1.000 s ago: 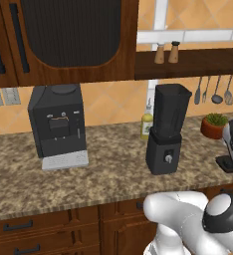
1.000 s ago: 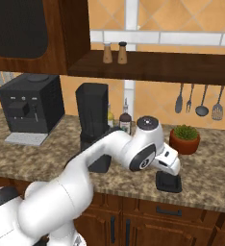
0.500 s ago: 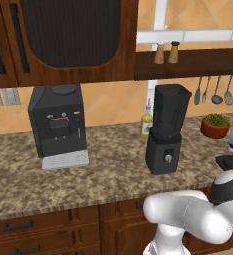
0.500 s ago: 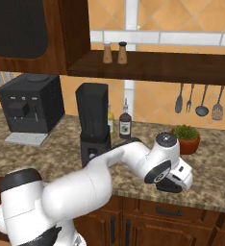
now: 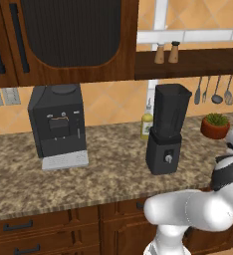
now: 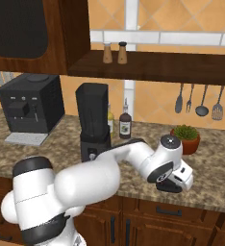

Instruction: Close the lid blender by securely placing the lid on top.

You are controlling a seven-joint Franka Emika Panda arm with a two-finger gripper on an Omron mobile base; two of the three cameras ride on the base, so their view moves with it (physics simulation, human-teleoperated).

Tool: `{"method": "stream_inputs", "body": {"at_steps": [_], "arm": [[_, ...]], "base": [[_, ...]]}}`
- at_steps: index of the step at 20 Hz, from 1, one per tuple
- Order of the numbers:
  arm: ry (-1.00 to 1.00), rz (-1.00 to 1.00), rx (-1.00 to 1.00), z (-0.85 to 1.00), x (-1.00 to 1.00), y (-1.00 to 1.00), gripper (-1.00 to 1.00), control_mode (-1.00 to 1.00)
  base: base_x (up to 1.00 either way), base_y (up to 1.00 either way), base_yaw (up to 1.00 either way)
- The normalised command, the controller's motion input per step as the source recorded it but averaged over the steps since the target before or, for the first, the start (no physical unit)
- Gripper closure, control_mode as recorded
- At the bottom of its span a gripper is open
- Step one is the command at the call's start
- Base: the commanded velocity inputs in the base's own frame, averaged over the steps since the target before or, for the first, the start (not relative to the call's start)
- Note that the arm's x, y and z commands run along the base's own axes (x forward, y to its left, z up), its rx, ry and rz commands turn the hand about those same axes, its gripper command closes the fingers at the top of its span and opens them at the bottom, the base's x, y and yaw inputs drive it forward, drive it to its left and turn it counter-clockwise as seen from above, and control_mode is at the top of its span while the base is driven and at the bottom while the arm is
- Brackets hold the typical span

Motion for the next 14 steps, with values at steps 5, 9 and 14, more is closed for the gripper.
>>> {"method": "stream_inputs", "body": {"at_steps": [5,9,14], "arm": [[0.0,0.01,0.0,-0.32,0.09,0.09,-1.0,-1.0],[0.0,0.01,0.0,-0.18,0.16,0.12,-1.0,-1.0],[0.0,0.0,0.0,-0.02,0.22,0.14,-1.0,-1.0]], "base": [[0.0,0.0,0.0],[0.0,0.0,0.0],[0.0,0.0,0.0]]}}
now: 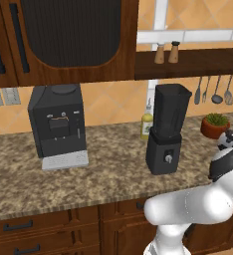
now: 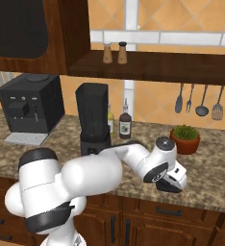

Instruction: Close the lid blender by securely placing the lid on top.

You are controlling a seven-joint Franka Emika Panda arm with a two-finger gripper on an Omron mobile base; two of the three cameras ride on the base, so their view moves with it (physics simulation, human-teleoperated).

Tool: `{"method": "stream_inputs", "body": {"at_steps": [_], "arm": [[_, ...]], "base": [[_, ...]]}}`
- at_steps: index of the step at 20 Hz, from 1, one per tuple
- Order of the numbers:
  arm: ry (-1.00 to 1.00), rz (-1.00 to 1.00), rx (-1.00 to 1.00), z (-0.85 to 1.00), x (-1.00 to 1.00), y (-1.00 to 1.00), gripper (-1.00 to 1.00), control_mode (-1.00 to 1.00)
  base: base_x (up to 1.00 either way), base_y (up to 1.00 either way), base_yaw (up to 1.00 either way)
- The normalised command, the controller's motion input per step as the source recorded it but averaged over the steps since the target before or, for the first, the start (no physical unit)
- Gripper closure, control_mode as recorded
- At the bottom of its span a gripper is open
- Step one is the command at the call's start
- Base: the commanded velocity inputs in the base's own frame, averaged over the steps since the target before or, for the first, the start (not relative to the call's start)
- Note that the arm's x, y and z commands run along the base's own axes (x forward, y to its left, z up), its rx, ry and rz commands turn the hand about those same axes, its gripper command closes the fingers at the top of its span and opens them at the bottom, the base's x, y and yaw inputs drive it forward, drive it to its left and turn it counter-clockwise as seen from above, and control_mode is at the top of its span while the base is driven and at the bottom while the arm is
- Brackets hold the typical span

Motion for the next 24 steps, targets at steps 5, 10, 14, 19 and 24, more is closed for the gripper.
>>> {"method": "stream_inputs", "body": {"at_steps": [5,10,14,19,24], "arm": [[0.0,0.0,0.0,-0.09,0.2,0.07,-1.0,-1.0],[0.0,0.0,0.0,-0.18,0.11,0.0,-1.0,-1.0],[0.0,0.0,0.0,-0.2,0.09,-0.03,-1.0,-1.0],[0.0,0.0,0.0,-0.17,0.09,-0.19,-1.0,-1.0],[0.0,0.0,0.01,-0.14,0.08,-0.29,-1.0,-1.0]], "base": [[0.0,0.0,0.0],[0.0,0.0,0.0],[0.0,0.0,0.0],[0.0,0.0,0.0],[0.0,0.0,0.0]]}}
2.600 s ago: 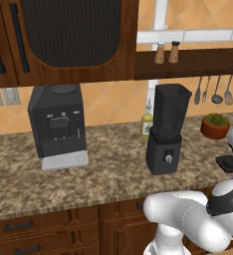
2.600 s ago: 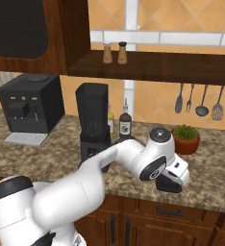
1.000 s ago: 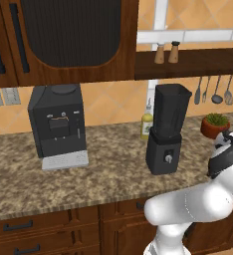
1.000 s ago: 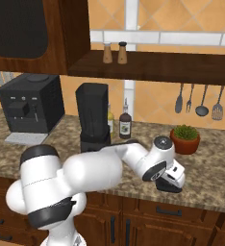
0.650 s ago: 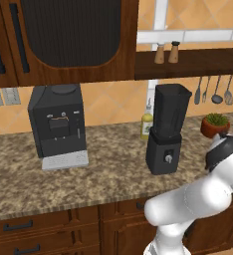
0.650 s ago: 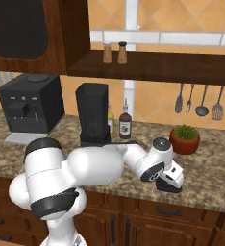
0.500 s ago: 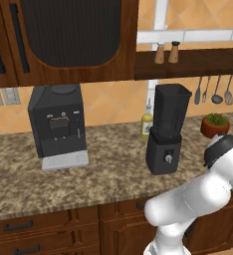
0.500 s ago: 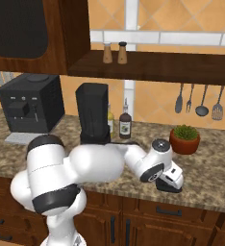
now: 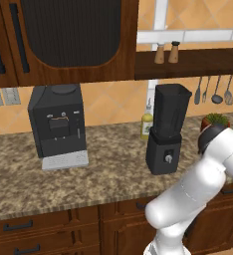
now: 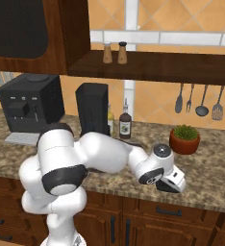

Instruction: Close the lid blender by securely placing the lid on top.

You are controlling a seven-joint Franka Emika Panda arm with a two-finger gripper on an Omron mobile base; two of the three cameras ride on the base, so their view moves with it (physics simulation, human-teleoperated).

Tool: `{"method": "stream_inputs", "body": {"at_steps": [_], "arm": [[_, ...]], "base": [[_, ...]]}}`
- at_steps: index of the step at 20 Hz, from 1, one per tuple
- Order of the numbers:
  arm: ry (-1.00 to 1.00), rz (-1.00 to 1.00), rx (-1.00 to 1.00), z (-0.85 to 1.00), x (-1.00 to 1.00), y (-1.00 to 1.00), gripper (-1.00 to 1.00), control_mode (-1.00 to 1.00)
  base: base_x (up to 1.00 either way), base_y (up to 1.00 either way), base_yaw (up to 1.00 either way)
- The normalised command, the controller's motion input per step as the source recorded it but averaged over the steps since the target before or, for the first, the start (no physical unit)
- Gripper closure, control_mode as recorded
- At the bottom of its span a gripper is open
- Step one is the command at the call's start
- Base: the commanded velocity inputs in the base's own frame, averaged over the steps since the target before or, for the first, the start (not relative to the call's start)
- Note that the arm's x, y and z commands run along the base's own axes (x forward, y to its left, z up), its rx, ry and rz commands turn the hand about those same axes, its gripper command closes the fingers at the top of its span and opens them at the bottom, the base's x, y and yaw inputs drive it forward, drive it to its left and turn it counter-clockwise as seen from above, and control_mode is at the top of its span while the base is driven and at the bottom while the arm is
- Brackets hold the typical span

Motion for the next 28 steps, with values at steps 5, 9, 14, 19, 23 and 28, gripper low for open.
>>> {"method": "stream_inputs", "body": {"at_steps": [5,9,14,19,23,28], "arm": [[0.0,0.0,0.01,-0.08,0.09,-0.23,-1.0,-1.0],[0.0,0.0,0.01,-0.11,0.09,-0.18,-1.0,-1.0],[0.0,0.0,0.0,-0.2,0.05,-0.2,-1.0,-1.0],[0.01,0.0,0.0,-0.28,0.02,-0.21,-1.0,-1.0],[0.07,0.0,0.0,-0.35,0.0,-0.04,-1.0,-1.0],[0.1,0.0,0.0,-0.52,0.0,0.0,1.0,-1.0]], "base": [[0.0,0.0,0.0],[0.0,0.0,0.0],[0.0,0.0,0.0],[0.0,0.0,0.0],[0.0,0.0,0.0],[0.0,0.0,0.0]]}}
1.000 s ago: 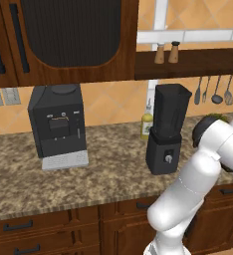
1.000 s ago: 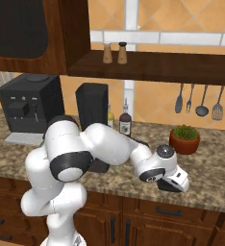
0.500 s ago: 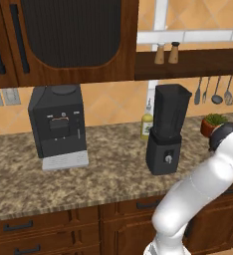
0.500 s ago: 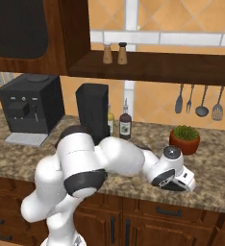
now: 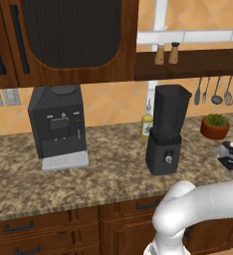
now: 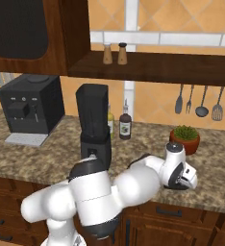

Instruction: Close the lid blender by securely placing the lid on top.

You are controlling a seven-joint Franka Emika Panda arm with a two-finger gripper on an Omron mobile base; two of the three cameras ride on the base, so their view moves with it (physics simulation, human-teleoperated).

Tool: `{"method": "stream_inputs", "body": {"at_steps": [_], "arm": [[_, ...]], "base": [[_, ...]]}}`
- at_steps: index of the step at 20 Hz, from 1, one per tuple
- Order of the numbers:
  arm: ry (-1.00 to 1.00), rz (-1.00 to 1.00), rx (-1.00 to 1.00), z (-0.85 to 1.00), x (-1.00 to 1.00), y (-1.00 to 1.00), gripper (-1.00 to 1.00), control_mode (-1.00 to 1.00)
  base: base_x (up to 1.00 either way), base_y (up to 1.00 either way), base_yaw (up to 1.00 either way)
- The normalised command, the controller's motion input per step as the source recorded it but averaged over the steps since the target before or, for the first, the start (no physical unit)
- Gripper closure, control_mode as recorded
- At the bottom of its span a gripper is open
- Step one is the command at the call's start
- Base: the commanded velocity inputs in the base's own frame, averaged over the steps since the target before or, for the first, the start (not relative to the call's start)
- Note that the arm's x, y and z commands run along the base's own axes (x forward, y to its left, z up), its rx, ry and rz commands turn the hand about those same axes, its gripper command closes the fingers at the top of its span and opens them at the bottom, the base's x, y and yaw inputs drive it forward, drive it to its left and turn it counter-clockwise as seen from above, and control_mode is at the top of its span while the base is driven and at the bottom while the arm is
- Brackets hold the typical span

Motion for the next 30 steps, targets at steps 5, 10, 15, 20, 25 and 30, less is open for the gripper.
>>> {"method": "stream_inputs", "body": {"at_steps": [5,10,15,20,25,30], "arm": [[0.01,0.0,0.0,-0.38,0.0,0.0,1.0,-1.0],[0.0,0.0,0.0,-0.01,0.0,0.0,1.0,-1.0],[0.01,0.04,0.0,0.27,-0.02,0.0,1.0,-1.0],[-0.04,0.06,0.0,0.93,-0.15,0.0,1.0,-1.0],[-0.02,0.08,-0.01,0.87,-0.33,0.08,1.0,-1.0],[-0.08,0.07,-0.08,0.84,-0.37,0.46,1.0,-1.0]], "base": [[0.0,0.0,0.0],[0.0,0.0,0.0],[0.0,0.0,0.0],[0.0,0.0,0.0],[0.0,0.0,0.0],[0.0,0.0,0.0]]}}
